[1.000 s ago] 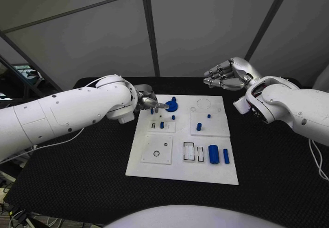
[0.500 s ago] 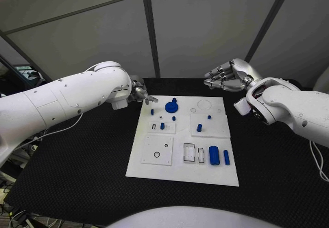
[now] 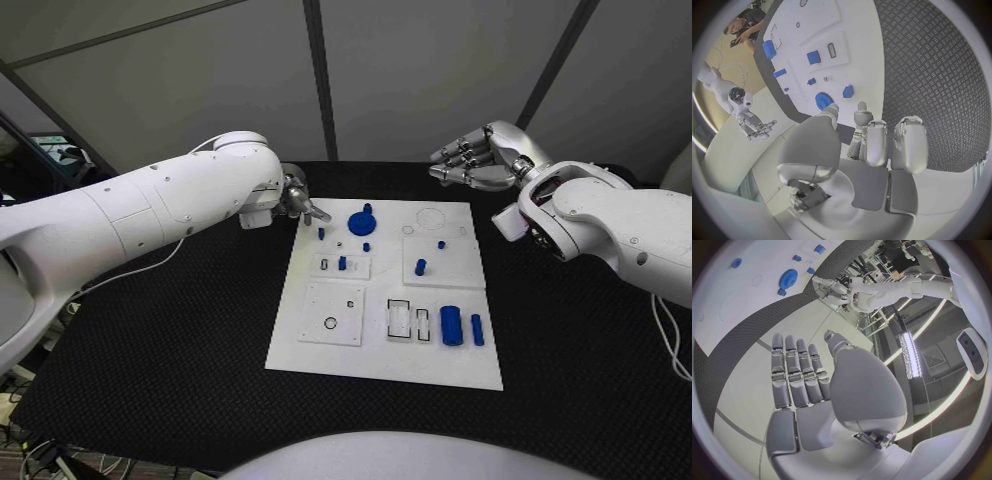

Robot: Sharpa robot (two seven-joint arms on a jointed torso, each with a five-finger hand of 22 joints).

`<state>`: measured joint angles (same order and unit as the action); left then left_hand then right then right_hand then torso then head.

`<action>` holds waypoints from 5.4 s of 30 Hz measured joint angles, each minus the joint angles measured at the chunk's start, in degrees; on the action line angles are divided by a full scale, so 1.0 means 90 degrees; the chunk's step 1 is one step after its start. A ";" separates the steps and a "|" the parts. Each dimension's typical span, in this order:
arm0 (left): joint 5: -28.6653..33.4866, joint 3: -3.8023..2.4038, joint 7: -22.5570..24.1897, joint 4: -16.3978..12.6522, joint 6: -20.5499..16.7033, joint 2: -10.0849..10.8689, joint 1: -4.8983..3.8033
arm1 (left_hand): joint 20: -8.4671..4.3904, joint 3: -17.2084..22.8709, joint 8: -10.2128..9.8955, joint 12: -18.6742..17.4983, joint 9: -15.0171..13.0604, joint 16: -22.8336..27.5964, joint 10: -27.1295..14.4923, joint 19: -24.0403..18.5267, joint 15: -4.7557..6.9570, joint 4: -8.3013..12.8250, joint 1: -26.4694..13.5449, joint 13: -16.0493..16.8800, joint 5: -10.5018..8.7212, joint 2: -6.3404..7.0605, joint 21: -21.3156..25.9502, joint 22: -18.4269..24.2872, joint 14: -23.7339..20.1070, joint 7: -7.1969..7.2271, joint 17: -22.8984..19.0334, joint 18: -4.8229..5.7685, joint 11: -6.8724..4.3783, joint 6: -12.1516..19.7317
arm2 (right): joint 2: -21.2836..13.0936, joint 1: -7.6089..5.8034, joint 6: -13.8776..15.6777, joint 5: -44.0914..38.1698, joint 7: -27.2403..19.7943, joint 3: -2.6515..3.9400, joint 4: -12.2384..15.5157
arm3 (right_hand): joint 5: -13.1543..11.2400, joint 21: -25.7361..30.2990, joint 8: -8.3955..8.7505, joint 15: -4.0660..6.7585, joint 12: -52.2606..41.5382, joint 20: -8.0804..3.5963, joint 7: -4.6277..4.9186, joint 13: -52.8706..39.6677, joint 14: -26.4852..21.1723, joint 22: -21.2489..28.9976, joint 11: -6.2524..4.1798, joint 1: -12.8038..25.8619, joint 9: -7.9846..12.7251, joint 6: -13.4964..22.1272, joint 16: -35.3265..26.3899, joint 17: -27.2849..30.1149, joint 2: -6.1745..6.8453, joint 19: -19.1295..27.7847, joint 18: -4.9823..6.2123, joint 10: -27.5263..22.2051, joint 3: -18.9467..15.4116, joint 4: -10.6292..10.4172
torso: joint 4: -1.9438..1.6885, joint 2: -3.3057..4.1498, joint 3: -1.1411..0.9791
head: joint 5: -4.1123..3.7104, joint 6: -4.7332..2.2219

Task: Assemble the parts on the task board

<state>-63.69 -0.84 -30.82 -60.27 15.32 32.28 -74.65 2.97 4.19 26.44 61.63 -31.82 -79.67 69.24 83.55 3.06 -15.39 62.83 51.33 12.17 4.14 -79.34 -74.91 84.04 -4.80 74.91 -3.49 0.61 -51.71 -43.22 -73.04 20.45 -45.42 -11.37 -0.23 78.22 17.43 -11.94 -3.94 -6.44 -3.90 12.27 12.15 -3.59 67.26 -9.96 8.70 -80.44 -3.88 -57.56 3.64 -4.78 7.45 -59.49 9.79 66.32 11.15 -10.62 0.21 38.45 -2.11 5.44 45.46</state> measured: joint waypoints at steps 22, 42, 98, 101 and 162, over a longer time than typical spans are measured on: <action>-0.0062 0.0135 0.0000 0.0176 0.0229 -0.0200 0.0060 | -0.0011 -0.0141 0.0000 0.0055 0.0075 0.0000 0.0046 0.0010 0.0000 0.0017 0.0243 0.0015 0.0000 -0.0143 -0.0025 0.0000 0.0000 0.0057 0.0000 0.0000 -0.0046 -0.0194 | 0.0046 0.0000 -0.0021 -0.0001 0.0005 0.0000 -0.0022 | 0.0000 0.0000 0.0000 0.0000 0.0000 0.0000 0.0000 0.0000 0.0000 0.0009 0.0000 0.0000 0.0000 0.0000 0.0000 0.0005 0.0000 0.0000 0.0000 0.0000 -0.0015 -0.0016 | -0.0005 -0.0011 -0.0001 | -0.0012 0.0036; -0.0031 0.0146 0.0000 0.0116 0.0234 -0.0194 0.0075 | -0.0034 -0.0120 0.0076 0.0080 0.0078 0.0000 0.0068 0.0033 0.0046 0.0183 0.0746 -0.0047 0.0000 -0.0492 -0.0025 0.0000 0.0001 0.0080 0.0000 0.0000 -0.0068 -0.0261 | 0.0087 0.0001 -0.0040 -0.0001 0.0005 0.0000 -0.0062 | 0.0000 -0.0001 0.0000 0.0000 0.0000 0.0024 0.0000 0.0000 0.0000 0.0020 0.0000 0.0000 0.0000 0.0000 0.0000 0.0013 0.0000 -0.0024 0.0001 0.0000 -0.0033 0.0003 | -0.0009 -0.0014 -0.0002 | 0.0001 0.0049; 0.0581 0.0195 0.0040 -0.2581 -0.1437 0.1358 0.0520 | -0.0080 0.3236 0.0984 0.0134 -0.0621 -0.0049 0.0166 0.0031 0.0093 0.0880 0.0547 -0.0220 -0.0574 0.0002 0.0025 0.0000 0.0003 0.0168 0.0000 0.0001 -0.0155 0.0152 | 0.0123 0.0003 -0.0178 -0.0001 0.0080 -0.0001 -0.0194 | 0.0030 0.0031 0.0000 0.0000 0.0000 0.0001 0.0023 0.0000 0.0000 0.0045 0.0000 0.0033 -0.0001 0.0023 0.0000 0.0031 -0.0033 -0.0047 0.0000 0.0001 -0.0050 -0.0015 | 0.0001 -0.0015 0.0001 | 0.0103 0.0065; 0.0479 0.0207 0.0035 -0.2594 -0.1441 0.1356 0.0531 | -0.0080 0.3322 0.0984 0.0160 -0.0629 -0.0049 0.0186 0.0031 0.0092 0.0930 0.0523 -0.0199 -0.0575 0.0026 0.0025 0.0000 0.0003 0.0167 0.0000 0.0001 -0.0159 0.0151 | 0.0123 0.0003 -0.0183 -0.0001 0.0082 -0.0002 -0.0194 | 0.0030 0.0031 0.0000 0.0000 0.0000 0.0001 0.0023 0.0000 0.0000 0.0045 0.0000 0.0033 -0.0001 0.0023 0.0000 0.0031 -0.0033 -0.0047 0.0000 0.0000 -0.0050 -0.0015 | 0.0001 -0.0012 0.0001 | 0.0104 0.0064; -0.0202 0.0272 -0.0025 -0.2540 -0.0859 0.1231 0.0534 | -0.0149 0.3982 0.1356 0.0454 -0.0773 -0.0074 0.0393 0.0054 0.0179 0.1433 -0.0191 0.0117 -0.0420 0.0254 -0.0099 0.0000 -0.0004 0.0261 0.0000 0.0001 -0.0181 0.0100 | 0.0131 0.0006 -0.0219 -0.0001 0.0090 -0.0002 -0.0199 | 0.0030 0.0072 0.0000 0.0000 0.0000 0.0001 0.0023 0.0000 0.0000 0.0061 0.0000 0.0032 -0.0001 0.0023 0.0000 0.0040 -0.0033 -0.0046 0.0000 0.0001 -0.0077 0.0012 | 0.0000 -0.0012 -0.0004 | 0.0135 0.0137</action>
<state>-65.51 1.61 -31.05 -83.13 7.59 43.35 -69.85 1.63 40.03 38.64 65.72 -38.78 -80.33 72.77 84.04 4.67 -2.50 61.11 52.38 8.39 6.42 -80.23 -74.91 84.01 -2.45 74.91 -3.49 -1.02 -50.81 -42.04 -72.99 18.47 -45.44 -10.55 -0.25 76.43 17.69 -11.29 -3.94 -6.44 -3.90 12.28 12.36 -3.59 67.26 -9.41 8.70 -80.14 -3.89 -57.36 3.64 -4.42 7.15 -59.91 9.80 66.32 10.46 -10.51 0.21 38.34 -2.14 6.66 46.69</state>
